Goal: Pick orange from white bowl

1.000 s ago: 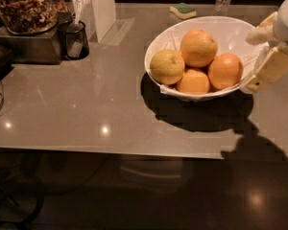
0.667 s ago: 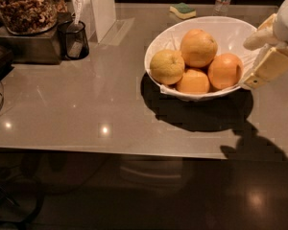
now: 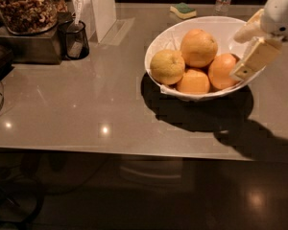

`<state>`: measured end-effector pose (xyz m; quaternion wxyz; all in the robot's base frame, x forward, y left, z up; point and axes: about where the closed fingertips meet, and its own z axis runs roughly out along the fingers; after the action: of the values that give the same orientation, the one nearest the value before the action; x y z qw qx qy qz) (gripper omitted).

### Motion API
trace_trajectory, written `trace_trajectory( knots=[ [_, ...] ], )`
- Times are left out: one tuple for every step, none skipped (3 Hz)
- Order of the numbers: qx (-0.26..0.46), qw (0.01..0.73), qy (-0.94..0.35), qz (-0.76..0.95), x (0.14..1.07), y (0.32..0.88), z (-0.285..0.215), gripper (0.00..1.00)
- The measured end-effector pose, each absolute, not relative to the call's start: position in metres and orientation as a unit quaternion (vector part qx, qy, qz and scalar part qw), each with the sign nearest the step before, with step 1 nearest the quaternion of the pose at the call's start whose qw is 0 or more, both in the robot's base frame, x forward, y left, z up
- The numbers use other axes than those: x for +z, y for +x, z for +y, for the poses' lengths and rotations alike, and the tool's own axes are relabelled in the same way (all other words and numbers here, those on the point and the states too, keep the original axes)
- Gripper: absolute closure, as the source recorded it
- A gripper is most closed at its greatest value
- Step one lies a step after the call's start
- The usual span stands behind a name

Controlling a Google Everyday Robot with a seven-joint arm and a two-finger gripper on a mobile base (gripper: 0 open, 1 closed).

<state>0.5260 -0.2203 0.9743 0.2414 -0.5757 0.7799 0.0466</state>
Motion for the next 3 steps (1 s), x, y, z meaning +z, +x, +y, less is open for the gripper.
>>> trace_trajectory(
  knots=[
    [0.062,0.247,-0.565,0.785,0.965,0.549,-0.224,0.31],
    [0.069,0.252,-0.549,0.793,0.96,0.56,-0.231,0.31],
    [0.077,0.255,-0.512,0.817,0.948,0.566,-0.247,0.31]
  ],
)
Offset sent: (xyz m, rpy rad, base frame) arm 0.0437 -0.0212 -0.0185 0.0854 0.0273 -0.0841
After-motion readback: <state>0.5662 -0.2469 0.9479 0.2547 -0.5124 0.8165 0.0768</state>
